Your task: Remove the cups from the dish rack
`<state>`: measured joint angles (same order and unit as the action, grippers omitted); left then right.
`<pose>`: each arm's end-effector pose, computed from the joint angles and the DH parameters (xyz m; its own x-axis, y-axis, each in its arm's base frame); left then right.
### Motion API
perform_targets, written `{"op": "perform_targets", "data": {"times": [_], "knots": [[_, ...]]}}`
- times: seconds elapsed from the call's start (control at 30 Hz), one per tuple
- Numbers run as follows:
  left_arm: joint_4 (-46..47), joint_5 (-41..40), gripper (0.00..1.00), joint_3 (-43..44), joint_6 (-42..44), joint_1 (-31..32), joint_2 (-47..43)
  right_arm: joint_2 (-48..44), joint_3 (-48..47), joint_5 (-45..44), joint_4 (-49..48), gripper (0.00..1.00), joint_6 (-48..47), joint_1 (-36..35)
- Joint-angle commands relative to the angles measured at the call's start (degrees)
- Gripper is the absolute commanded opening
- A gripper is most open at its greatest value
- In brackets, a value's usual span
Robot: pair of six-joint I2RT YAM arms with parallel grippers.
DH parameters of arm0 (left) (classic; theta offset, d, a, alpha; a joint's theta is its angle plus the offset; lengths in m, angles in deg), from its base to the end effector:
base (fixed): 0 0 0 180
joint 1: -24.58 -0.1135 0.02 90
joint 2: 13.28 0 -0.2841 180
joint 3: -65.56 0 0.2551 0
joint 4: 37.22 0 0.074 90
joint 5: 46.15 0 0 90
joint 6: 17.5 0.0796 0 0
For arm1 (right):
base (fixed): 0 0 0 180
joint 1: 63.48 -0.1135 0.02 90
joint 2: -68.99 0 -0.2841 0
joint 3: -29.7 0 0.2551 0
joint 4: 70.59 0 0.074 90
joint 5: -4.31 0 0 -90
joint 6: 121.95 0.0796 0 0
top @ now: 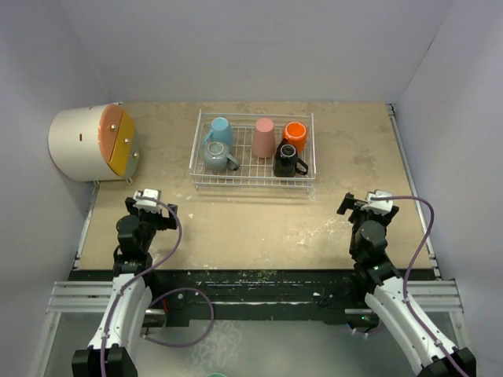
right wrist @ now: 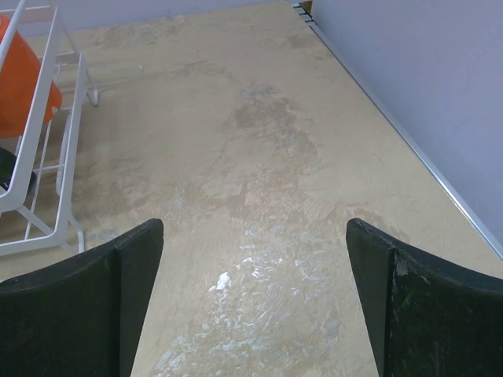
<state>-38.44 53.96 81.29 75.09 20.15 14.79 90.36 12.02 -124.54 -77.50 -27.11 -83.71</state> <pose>0.1672 -0.0011 0.1569 -0.2293 0.0269 -0.9730 0.1046 0.9945 0.0028 0.1541 0.0036 0.2082 0.0794 0.0993 -0.9919 0.3128 0.9423 0.1193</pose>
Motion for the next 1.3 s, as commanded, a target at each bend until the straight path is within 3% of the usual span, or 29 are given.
{"op": "perform_targets", "data": {"times": [0.0, 0.57, 0.67, 0.8, 0.97, 1.07, 1.1, 1.17, 1.2, 1.27], "knots": [[2.2, 0.2, 0.99, 1.2, -0.3, -0.1, -0.5, 0.2, -0.3, 0.1, -3.2, 1.0, 0.3, -0.2], [2.4, 0.3, 0.99, 1.3, -0.3, -0.1, -0.1, 2.5, -0.6, 0.3, -4.7, 1.0, 0.2, -0.1], [1.1, 4.3, 0.99, 3.1, 0.9, -0.1, 0.2, 2.7, -2.1, -1.8, -3.6, 1.0, -0.7, -0.1], [-9.4, 11.7, 0.99, 16.0, 4.4, -0.1, 4.6, 2.5, -8.5, 4.7, 2.1, 1.0, -4.1, -0.2], [-22.1, 14.6, 0.99, 33.0, 7.8, -0.1, 14.1, -0.7, -19.4, 0.3, 13.1, 1.0, 13.2, -0.2], [-32.9, 17.6, 0.99, 43.8, 11.1, -0.1, 20.1, 0.3, -26.2, 6.1, 15.0, 1.0, 9.9, -0.2], [-35.7, 17.9, 0.99, 47.3, 12.2, -0.1, 22.2, 1.0, -27.6, 3.6, 15.5, 1.0, 12.4, -0.2], [-40.7, 18.4, 0.99, 53.9, 13.6, -0.2, 25.7, 2.6, -30.2, -7.2, 23.1, 1.0, 34.1, -0.2], [-42.9, 18.4, 0.99, 56.6, 13.7, -0.2, 27.4, 3.4, -30.7, -7.2, 25.1, 1.0, 40.4, -0.2], [-47.2, 19.0, 0.99, 61.5, 14.0, -0.2, 30.1, 4.1, -29.9, 5.7, 15.7, 1.0, 25.7, -0.2]]}}
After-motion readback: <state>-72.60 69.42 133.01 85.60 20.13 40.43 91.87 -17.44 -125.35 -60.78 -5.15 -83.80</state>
